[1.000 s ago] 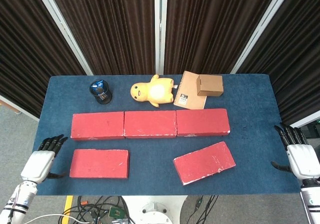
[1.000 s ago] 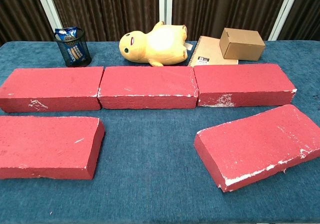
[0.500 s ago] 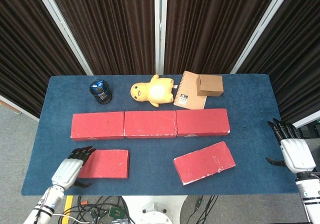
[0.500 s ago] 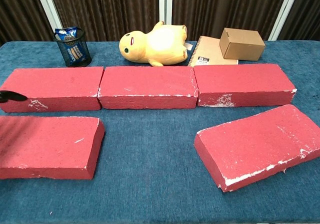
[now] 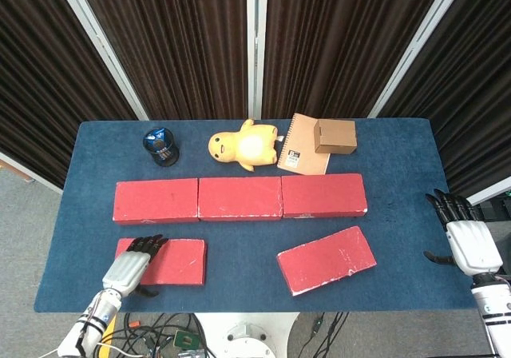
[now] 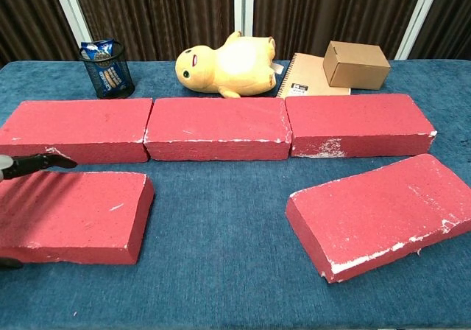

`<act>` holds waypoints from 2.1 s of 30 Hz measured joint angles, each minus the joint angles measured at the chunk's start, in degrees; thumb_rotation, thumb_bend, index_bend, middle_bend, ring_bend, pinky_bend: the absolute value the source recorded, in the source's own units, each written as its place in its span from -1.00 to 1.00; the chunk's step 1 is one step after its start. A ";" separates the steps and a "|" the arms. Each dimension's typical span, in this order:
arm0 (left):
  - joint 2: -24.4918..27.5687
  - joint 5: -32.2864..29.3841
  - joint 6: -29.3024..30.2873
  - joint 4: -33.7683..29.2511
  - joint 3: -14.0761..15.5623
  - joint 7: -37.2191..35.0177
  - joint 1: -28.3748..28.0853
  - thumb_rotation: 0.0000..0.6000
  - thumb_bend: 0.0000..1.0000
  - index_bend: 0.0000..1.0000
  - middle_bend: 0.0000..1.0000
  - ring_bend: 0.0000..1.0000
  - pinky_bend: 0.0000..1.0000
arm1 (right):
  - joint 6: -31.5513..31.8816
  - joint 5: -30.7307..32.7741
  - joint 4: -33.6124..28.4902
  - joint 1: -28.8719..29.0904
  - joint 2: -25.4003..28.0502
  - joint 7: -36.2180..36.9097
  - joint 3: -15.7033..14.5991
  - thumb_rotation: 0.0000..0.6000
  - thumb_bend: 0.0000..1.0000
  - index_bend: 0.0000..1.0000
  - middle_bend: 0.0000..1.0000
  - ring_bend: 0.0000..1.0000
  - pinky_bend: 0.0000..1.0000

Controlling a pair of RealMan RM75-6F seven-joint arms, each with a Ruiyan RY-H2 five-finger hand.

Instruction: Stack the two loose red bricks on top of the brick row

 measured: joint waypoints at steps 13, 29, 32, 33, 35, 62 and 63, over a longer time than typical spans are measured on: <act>-0.32 -4.66 -3.30 1.69 -1.41 0.80 -3.85 1.00 -1.00 -1.00 -1.00 -1.00 -1.00 | -0.50 0.59 0.12 0.14 -0.08 -0.28 -0.04 1.00 -1.00 -1.00 -1.00 -1.00 -1.00; -0.10 -8.95 -5.61 1.98 -0.95 1.61 -7.70 1.00 -0.95 -1.00 -1.00 -1.00 -1.00 | -2.60 0.90 1.13 0.84 0.07 1.56 -0.53 1.00 -1.00 -1.00 -1.00 -1.00 -1.00; -0.06 -9.91 -5.70 1.99 -0.56 2.31 -8.21 1.00 -0.90 -1.00 -1.00 -0.98 -1.00 | -2.81 1.05 1.02 0.87 0.18 1.59 -0.61 1.00 -1.00 -1.00 -1.00 -1.00 -1.00; -0.06 -10.18 -5.63 1.98 -0.44 2.54 -8.34 1.00 -0.88 -1.00 -1.00 -0.93 -1.00 | -2.84 1.11 1.01 0.87 0.19 1.57 -0.62 1.00 -1.00 -1.00 -1.00 -1.00 -1.00; -0.06 -10.56 -5.26 1.92 -0.18 2.90 -8.56 1.00 -0.85 -1.00 -1.00 -0.83 -1.00 | -2.92 1.33 1.01 0.87 0.20 1.53 -0.60 1.00 -1.00 -1.00 -1.00 -1.00 -1.00; 0.75 -11.57 -2.57 -0.35 1.49 3.96 -9.93 1.00 -0.65 -0.80 -0.73 -0.64 -0.91 | -4.27 2.59 1.22 1.07 0.49 1.92 -0.72 1.00 -1.00 -1.00 -1.00 -1.00 -1.00; 0.96 -11.34 -2.42 -0.73 1.50 3.91 -9.93 1.00 -0.65 -0.80 -0.72 -0.64 -0.91 | -4.27 2.61 1.22 1.06 0.52 1.96 -0.71 1.00 -1.00 -1.00 -1.00 -1.00 -1.00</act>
